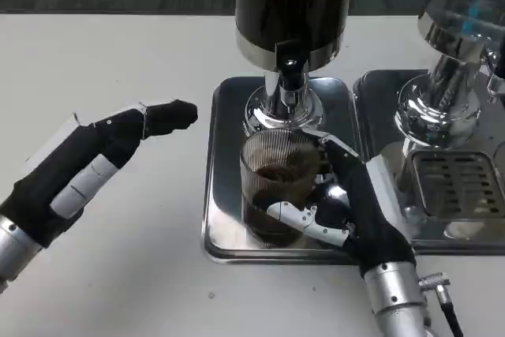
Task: Grasp the cup under the faucet to collect the drink, then remove the cup.
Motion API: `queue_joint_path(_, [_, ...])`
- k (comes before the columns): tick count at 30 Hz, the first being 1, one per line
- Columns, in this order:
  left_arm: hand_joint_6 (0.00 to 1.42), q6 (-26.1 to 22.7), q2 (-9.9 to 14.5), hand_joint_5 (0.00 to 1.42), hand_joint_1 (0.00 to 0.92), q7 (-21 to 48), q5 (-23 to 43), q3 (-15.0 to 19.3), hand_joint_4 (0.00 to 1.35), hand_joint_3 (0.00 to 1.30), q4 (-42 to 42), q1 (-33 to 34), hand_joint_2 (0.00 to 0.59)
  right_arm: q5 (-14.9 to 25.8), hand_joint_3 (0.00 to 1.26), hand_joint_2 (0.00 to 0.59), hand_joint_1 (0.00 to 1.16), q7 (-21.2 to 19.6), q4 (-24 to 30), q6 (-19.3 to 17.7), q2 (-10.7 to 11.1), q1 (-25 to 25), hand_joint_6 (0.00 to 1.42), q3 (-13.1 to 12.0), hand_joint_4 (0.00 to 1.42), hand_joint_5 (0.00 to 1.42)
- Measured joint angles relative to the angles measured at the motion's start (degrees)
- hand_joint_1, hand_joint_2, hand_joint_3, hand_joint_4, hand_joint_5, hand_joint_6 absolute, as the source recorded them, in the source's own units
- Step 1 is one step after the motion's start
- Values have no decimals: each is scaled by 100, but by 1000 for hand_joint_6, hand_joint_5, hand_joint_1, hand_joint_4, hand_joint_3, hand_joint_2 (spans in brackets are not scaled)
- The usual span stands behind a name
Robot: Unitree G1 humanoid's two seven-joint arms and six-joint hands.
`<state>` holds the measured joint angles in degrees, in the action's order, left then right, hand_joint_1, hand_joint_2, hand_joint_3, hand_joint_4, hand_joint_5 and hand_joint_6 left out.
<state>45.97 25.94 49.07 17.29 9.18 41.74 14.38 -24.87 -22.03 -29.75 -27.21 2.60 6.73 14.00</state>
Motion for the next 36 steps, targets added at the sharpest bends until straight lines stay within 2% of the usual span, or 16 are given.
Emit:
queue_joint_path(19, [161,-2,0,215,0,0,-27,-3,250,304,218,125,125,-223,563,221,681,-479,14,-162,31,-189,900,-37,610,682])
queue_joint_path(36, [170,-3,-3,216,0,1,-32,-63,252,297,237,136,128,-325,593,227,705,-737,372,-168,81,-550,973,-210,653,733])
